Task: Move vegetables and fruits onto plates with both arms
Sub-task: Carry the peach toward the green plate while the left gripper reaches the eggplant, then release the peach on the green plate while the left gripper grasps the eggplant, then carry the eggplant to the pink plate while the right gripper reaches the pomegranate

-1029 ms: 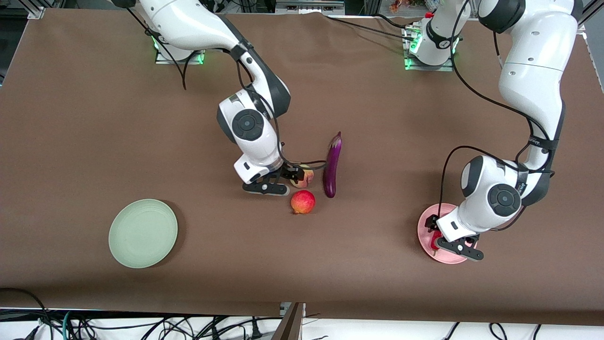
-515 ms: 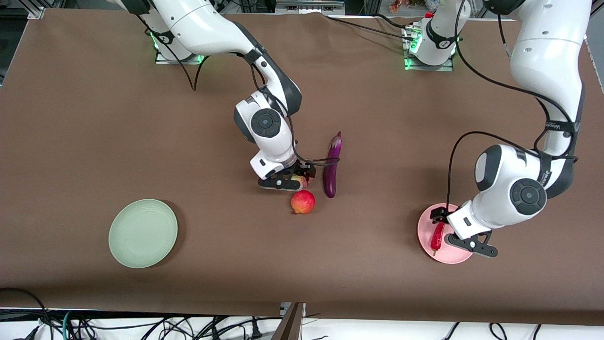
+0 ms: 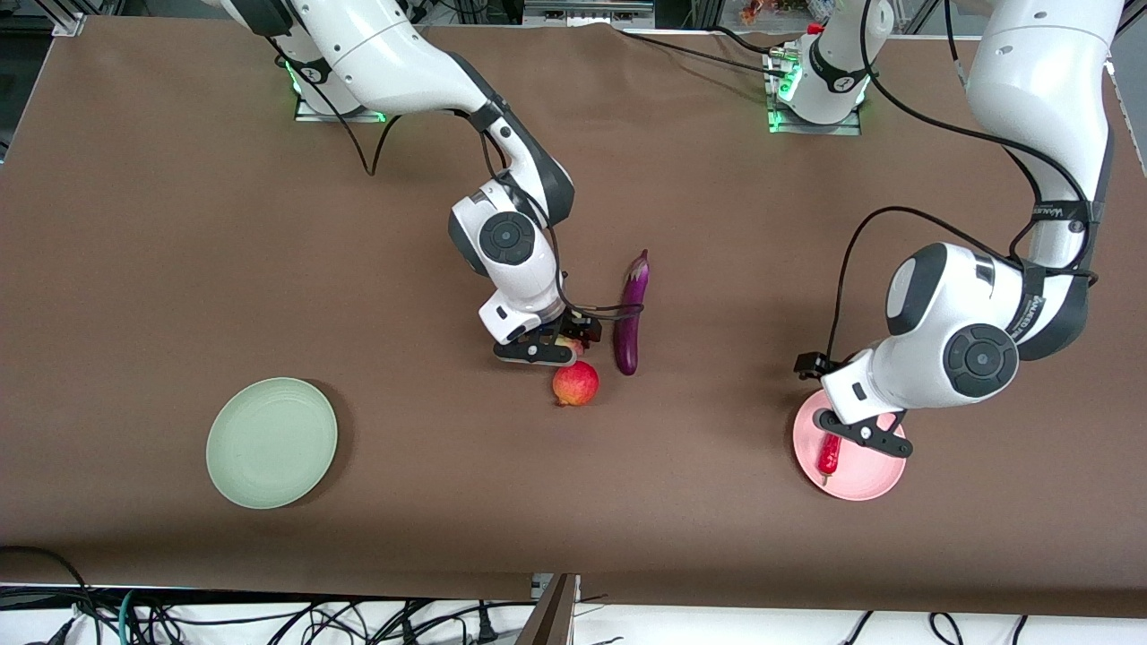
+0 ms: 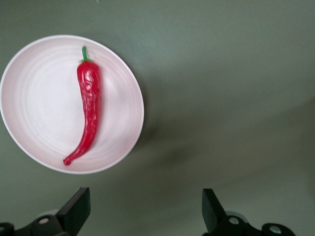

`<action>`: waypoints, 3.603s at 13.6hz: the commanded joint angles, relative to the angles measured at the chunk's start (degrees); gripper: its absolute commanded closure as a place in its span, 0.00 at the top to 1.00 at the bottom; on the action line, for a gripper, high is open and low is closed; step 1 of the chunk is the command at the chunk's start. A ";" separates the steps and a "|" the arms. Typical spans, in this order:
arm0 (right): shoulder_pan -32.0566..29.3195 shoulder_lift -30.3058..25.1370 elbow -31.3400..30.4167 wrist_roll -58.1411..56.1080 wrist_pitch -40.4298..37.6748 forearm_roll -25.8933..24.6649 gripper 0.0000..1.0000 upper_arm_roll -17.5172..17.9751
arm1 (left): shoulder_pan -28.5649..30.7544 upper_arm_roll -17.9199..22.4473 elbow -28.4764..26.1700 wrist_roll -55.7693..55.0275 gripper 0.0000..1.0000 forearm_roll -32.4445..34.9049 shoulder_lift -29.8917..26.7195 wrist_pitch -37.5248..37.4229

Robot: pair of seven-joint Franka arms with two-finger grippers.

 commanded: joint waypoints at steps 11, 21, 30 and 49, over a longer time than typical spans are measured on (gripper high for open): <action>-7.19 -7.20 0.90 -12.86 -12.49 0.03 0.23 -2.11 | -0.12 -10.35 -1.91 -16.23 1.00 -0.92 -2.82 -8.11; -24.87 -7.14 0.73 -54.90 -19.67 -0.68 0.23 -14.86 | -9.43 -13.10 -20.96 -35.07 0.97 -3.65 1.75 24.53; -28.14 0.15 0.29 -59.75 -2.79 0.46 0.35 -14.51 | -16.21 -7.03 -24.77 -38.69 0.02 1.80 2.73 34.62; -5.04 1.91 5.65 -16.62 10.21 7.06 1.00 -4.13 | 9.89 -2.55 -9.56 -7.66 0.08 14.89 3.51 19.05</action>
